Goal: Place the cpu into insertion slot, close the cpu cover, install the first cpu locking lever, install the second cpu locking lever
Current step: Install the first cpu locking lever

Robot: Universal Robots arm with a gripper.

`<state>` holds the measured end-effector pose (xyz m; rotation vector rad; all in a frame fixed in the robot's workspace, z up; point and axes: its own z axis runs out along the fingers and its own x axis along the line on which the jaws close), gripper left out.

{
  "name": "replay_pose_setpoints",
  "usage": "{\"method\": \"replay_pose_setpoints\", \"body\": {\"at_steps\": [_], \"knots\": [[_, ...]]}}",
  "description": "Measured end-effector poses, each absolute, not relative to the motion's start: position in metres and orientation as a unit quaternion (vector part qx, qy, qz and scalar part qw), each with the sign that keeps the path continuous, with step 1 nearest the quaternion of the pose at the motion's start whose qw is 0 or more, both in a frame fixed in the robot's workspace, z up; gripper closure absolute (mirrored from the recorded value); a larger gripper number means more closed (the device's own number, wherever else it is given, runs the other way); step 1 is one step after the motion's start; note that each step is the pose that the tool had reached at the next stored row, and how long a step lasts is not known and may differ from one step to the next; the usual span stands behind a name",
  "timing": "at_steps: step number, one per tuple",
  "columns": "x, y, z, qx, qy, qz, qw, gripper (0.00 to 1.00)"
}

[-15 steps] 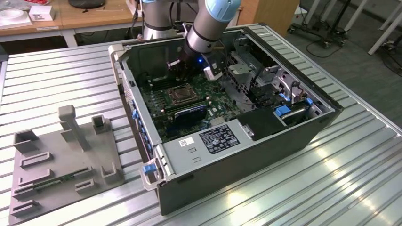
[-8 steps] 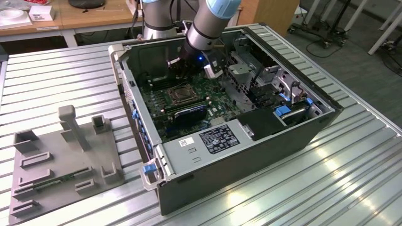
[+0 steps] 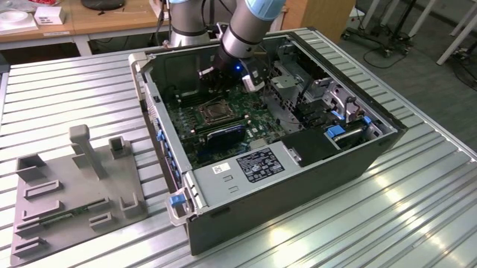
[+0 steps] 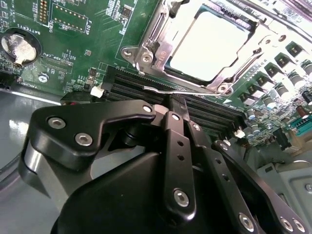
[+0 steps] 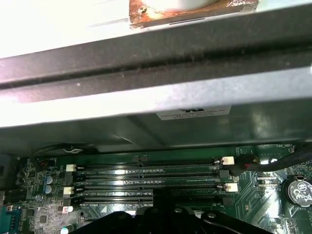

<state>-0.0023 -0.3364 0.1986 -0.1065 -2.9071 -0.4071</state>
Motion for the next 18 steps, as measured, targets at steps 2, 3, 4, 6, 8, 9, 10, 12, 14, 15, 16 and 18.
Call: {"method": "replay_pose_setpoints", "body": {"at_steps": [2, 3, 4, 6, 8, 9, 10, 12, 14, 15, 16, 18], "knots": [[-0.004, -0.336, 0.199, -0.036, -0.985, -0.138, 0.102, 0.89], [-0.005, -0.335, 0.199, -0.036, -0.985, -0.138, 0.102, 0.89], [-0.006, -0.335, 0.199, -0.036, -0.985, -0.138, 0.102, 0.89], [-0.008, -0.334, 0.199, -0.036, -0.985, -0.138, 0.102, 0.89], [-0.009, -0.333, 0.199, -0.036, -0.985, -0.138, 0.102, 0.89], [-0.010, -0.332, 0.199, -0.036, -0.985, -0.138, 0.102, 0.89], [-0.011, -0.331, 0.199, -0.036, -0.985, -0.138, 0.102, 0.89], [-0.011, -0.331, 0.200, -0.036, -0.985, -0.138, 0.102, 0.89], [-0.011, -0.331, 0.203, -0.036, -0.985, -0.138, 0.102, 0.89], [-0.011, -0.331, 0.205, -0.036, -0.985, -0.138, 0.102, 0.89], [-0.011, -0.331, 0.207, -0.036, -0.985, -0.138, 0.102, 0.89], [-0.011, -0.331, 0.212, -0.036, -0.985, -0.138, 0.102, 0.89]]}}
